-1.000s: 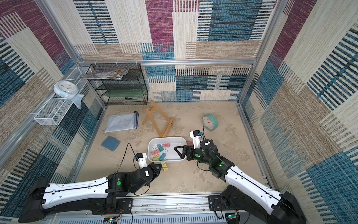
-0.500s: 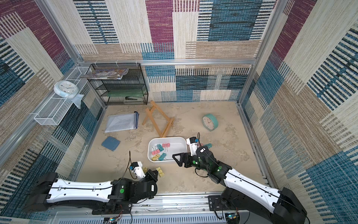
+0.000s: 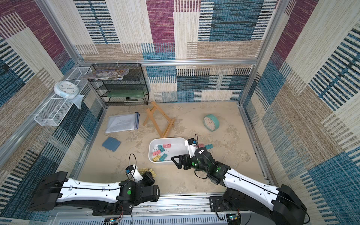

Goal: Take out the binder clips from the storage box
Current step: Place the binder clip at the center of the board.

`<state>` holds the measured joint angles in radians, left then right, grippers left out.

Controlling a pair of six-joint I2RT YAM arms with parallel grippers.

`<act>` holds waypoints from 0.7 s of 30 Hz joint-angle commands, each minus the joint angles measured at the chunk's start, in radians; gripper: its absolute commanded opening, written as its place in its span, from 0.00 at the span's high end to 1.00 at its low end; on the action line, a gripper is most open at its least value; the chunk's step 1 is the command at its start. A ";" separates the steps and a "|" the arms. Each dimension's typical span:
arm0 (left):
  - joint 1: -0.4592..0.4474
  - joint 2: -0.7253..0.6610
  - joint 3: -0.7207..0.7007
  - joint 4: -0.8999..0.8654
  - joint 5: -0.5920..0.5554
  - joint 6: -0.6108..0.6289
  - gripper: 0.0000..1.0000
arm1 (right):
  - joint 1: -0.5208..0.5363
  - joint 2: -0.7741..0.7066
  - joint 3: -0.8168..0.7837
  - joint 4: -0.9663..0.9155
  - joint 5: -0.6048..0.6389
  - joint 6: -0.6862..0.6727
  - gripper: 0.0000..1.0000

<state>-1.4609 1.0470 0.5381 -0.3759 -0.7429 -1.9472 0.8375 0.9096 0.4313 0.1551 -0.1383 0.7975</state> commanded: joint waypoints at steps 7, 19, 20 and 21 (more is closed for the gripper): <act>-0.011 0.091 -0.016 -0.180 -0.136 -0.465 1.00 | 0.015 -0.029 -0.004 0.022 0.076 -0.013 0.11; 0.038 0.111 -0.069 -0.091 -0.029 -0.537 1.00 | 0.070 0.124 0.054 0.038 -0.012 -0.091 0.12; 0.044 0.108 -0.068 -0.082 -0.025 -0.518 1.00 | 0.069 0.132 0.062 0.036 -0.008 -0.093 0.12; 0.050 0.106 -0.069 -0.068 -0.021 -0.501 1.00 | 0.069 0.139 0.067 0.035 -0.004 -0.093 0.12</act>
<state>-1.4216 1.1561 0.4694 -0.4896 -0.7799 -2.0895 0.9039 1.0348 0.4835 0.1761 -0.1501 0.7250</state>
